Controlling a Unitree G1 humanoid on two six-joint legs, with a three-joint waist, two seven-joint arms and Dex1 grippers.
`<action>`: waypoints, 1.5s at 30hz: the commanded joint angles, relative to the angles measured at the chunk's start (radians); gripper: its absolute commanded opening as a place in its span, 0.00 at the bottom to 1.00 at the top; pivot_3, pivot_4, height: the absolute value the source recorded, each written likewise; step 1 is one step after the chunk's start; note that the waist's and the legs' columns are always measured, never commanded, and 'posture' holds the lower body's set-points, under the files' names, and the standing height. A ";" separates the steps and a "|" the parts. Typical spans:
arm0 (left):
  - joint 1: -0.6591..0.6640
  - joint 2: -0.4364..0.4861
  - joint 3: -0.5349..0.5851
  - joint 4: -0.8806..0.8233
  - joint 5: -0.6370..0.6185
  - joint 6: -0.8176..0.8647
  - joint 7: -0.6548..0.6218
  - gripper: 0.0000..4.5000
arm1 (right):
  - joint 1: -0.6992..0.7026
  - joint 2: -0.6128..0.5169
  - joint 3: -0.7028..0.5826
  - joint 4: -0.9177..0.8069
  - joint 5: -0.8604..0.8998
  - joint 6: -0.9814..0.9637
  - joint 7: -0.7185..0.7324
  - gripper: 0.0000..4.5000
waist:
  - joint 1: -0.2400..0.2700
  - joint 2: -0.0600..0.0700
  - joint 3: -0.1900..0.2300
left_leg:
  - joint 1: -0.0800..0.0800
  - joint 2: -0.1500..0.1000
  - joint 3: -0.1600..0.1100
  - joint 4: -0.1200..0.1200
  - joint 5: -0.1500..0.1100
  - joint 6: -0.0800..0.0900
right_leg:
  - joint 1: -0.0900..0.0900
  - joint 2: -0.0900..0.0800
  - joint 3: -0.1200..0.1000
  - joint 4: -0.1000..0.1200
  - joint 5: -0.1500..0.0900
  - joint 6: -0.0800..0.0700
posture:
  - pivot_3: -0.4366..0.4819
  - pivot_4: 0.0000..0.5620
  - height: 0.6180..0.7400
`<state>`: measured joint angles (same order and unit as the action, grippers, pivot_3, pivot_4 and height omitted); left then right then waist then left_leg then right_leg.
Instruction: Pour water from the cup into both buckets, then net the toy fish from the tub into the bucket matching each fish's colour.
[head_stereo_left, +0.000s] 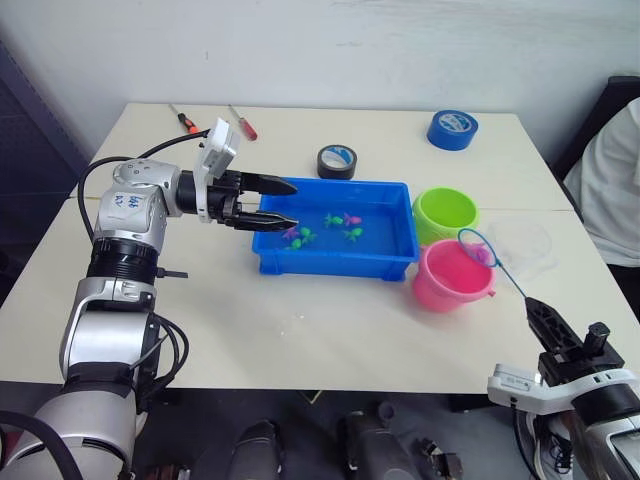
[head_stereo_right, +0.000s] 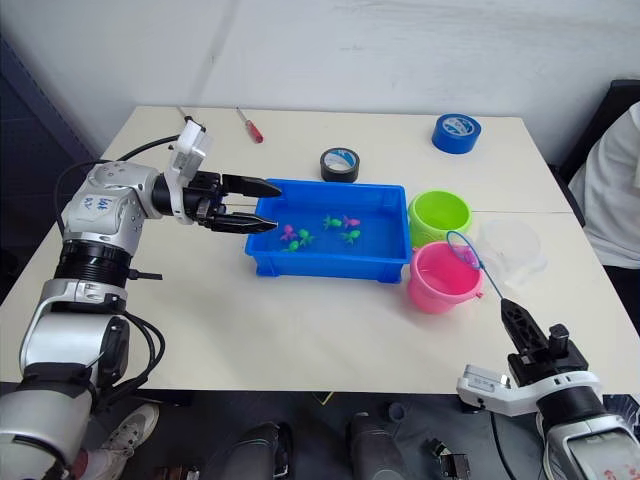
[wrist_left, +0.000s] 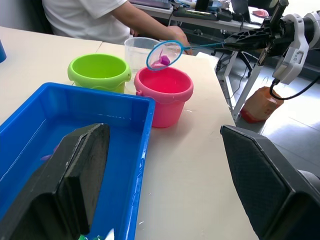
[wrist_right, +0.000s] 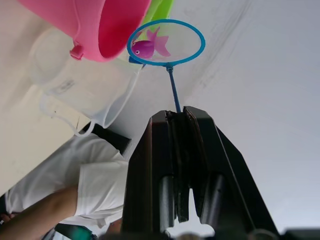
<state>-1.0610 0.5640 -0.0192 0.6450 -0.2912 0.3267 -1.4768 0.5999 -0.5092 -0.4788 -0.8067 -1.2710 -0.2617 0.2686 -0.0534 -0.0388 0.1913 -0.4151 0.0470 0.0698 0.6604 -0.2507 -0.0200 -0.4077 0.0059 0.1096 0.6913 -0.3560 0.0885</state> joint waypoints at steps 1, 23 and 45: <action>-0.004 0.002 0.017 -0.019 -0.019 -0.004 0.001 0.86 | 0.016 0.014 -0.022 -0.042 -0.061 -0.006 -0.053 0.00 | 0.000 0.000 0.000 | 0.000 0.000 0.000 0.000 0.000 0.000 | 0.000 0.000 0.000 0.000 0.000 0.000 | 0.48 0.27 0.95; -0.012 -0.009 0.022 -0.014 -0.020 -0.017 0.012 0.86 | 0.040 0.096 0.062 -0.065 -0.242 -0.043 -0.180 0.00 | -0.003 0.000 0.000 | 0.011 0.000 0.002 -0.004 -0.001 -0.001 | 0.011 0.000 0.000 -0.002 -0.001 -0.002 | 0.48 0.27 0.95; -0.005 0.007 0.029 -0.028 -0.022 -0.002 0.015 0.86 | -0.012 0.052 0.046 -0.008 -0.191 0.009 -0.176 0.00 | -0.004 -0.001 0.000 | 0.012 0.000 0.000 -0.006 -0.001 -0.002 | 0.011 0.000 0.001 -0.002 -0.002 -0.003 | 0.48 0.27 0.95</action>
<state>-1.0611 0.5579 -0.0101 0.6420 -0.2919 0.3262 -1.4623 0.5978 -0.4564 -0.4015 -0.7771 -1.5058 -0.2761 0.1144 -0.0571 -0.0395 0.1910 -0.4032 0.0468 0.0697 0.6547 -0.2519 -0.0218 -0.3966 0.0057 0.1104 0.6889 -0.3576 0.0856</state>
